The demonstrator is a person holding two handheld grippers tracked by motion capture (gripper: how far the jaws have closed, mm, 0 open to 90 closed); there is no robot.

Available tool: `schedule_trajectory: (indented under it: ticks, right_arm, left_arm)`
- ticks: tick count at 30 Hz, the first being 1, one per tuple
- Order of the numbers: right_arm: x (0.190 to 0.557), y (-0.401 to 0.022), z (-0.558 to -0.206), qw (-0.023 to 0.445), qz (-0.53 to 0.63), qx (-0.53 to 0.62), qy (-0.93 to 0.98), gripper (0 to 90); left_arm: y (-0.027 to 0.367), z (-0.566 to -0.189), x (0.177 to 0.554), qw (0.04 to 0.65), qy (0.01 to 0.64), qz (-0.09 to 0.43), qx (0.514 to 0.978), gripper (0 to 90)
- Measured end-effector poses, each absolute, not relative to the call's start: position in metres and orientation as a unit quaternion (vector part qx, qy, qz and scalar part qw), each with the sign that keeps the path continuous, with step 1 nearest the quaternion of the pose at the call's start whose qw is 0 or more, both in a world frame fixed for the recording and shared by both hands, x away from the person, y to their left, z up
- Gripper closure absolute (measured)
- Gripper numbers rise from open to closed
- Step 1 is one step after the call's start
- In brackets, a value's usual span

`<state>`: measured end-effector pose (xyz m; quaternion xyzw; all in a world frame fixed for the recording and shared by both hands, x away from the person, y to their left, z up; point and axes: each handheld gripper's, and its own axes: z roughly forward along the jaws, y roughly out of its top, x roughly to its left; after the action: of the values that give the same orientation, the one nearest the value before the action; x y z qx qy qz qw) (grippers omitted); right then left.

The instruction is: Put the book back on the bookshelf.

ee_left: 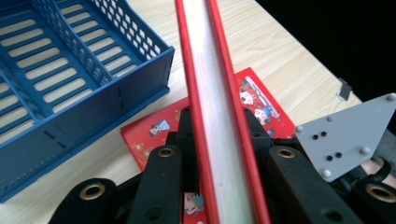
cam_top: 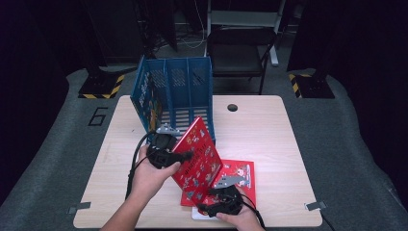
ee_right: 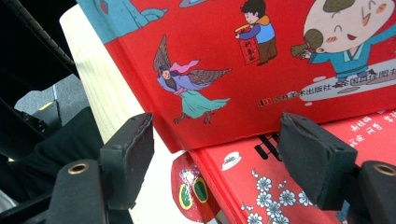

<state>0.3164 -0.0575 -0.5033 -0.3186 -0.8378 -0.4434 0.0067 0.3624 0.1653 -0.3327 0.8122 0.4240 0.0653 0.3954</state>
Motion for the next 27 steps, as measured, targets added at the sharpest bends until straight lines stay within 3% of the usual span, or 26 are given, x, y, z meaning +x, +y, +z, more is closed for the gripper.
schedule_trajectory:
  ticks: [8,27]
  right_arm:
    - [0.317,-0.058,-0.503,0.007,-0.443,-0.315,-0.839,27.5]
    - [0.317,-0.059,-0.503,0.007,-0.444,-0.312,-0.840,27.8]
  left_arm:
    - [0.156,-0.326,0.369,0.391,0.408,0.037,0.824,78.8]
    - [0.156,-0.314,0.372,0.390,0.400,0.044,0.828,79.4]
